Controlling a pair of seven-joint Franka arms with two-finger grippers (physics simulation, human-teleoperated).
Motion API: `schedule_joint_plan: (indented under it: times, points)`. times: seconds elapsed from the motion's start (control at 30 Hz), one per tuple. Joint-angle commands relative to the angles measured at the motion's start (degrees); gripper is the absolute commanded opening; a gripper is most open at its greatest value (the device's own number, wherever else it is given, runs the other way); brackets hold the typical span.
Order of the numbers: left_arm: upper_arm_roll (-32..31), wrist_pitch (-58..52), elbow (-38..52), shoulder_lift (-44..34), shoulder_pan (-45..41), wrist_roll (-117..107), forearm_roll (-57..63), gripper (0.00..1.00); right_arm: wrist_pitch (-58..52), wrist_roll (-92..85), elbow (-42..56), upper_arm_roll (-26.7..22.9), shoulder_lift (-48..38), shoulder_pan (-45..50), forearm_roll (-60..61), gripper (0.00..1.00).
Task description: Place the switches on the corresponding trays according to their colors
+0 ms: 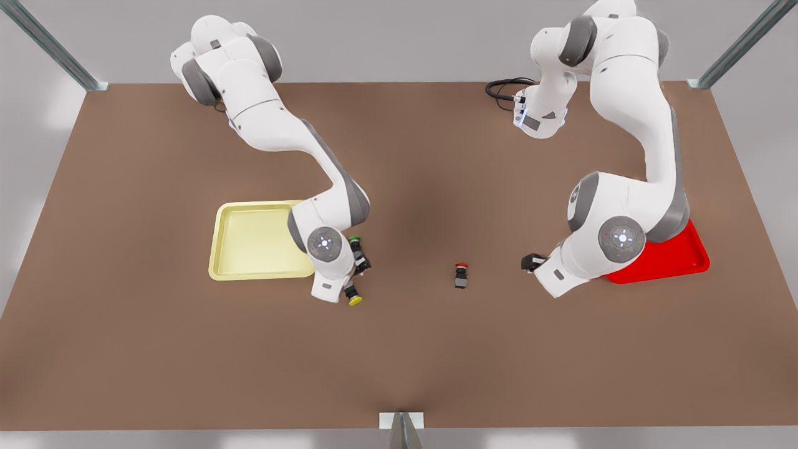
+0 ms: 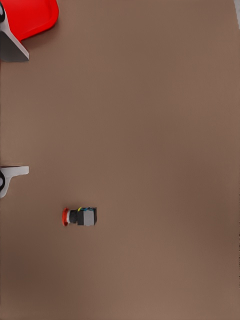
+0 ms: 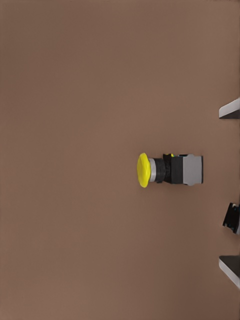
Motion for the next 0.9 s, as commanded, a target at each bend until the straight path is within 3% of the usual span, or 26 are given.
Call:
schedule_joint_plan:
  times: [0.0, 0.27, 0.5, 0.87]
  points:
    - [0.0, 0.2, 0.1, 0.3, -0.4, -0.2, -0.1, 1.00, 0.6, 0.0, 0.0, 0.0, 0.4, 0.0, 0.0, 1.00]
    - [0.7, 2.0, 7.5, 8.6, -11.2, -22.2, 0.1, 1.00, 2.2, -0.6, -1.5, -1.5, 1.9, -0.4, -0.1, 1.00]
    - [0.5, 6.1, 3.0, 8.9, -11.0, -21.9, 0.2, 1.00, 4.2, -0.8, -3.0, -2.4, 2.7, -0.5, -0.2, 1.00]
    - [0.5, 16.8, -1.8, 16.4, -11.3, -21.5, 0.1, 1.00, 6.2, -0.2, -3.3, -2.2, 4.0, 1.1, 0.4, 1.00]
